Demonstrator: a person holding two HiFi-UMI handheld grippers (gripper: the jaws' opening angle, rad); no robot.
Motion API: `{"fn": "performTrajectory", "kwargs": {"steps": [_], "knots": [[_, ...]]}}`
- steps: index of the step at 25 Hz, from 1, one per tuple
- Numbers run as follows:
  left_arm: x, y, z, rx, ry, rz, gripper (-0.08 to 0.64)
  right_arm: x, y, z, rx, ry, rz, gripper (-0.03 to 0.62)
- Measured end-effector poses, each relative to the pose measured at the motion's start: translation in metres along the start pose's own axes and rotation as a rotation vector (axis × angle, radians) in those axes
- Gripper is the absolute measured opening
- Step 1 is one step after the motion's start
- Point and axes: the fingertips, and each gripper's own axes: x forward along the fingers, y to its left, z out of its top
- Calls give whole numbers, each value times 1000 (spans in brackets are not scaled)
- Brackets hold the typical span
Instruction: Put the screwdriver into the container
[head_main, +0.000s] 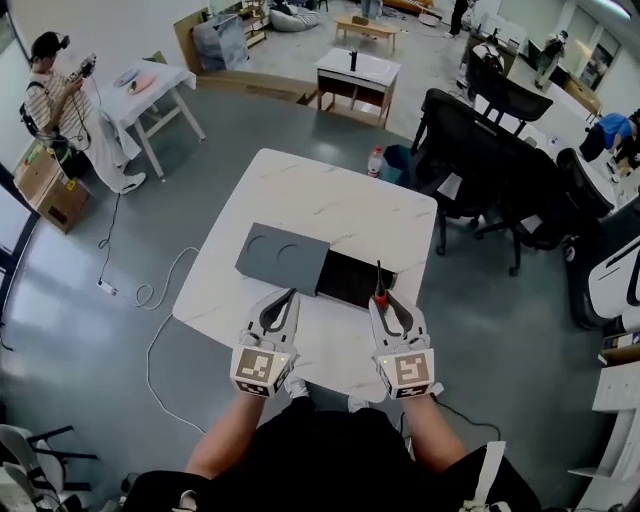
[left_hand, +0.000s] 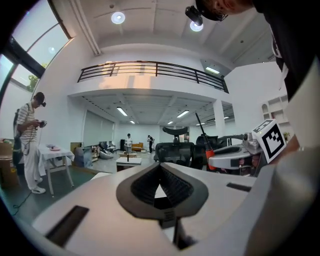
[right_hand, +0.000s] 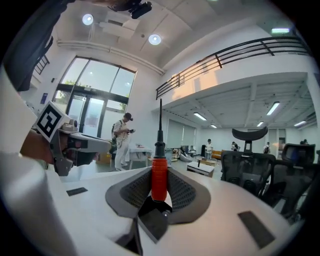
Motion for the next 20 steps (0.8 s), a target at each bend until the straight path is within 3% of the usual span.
{"fn": "performTrajectory", "kwargs": {"steps": [8,15,20], "knots": [[29,23,-18,-2,23,-142,6,14,-4,-27,-47,113,-133,108],[46,25,-31,-27,38,-163,6,19,-8,-54,-102,211,-112,108],[61,22,-40,-27,43,-168,6,30,-21,-85,-196,317,-85,107]]}}
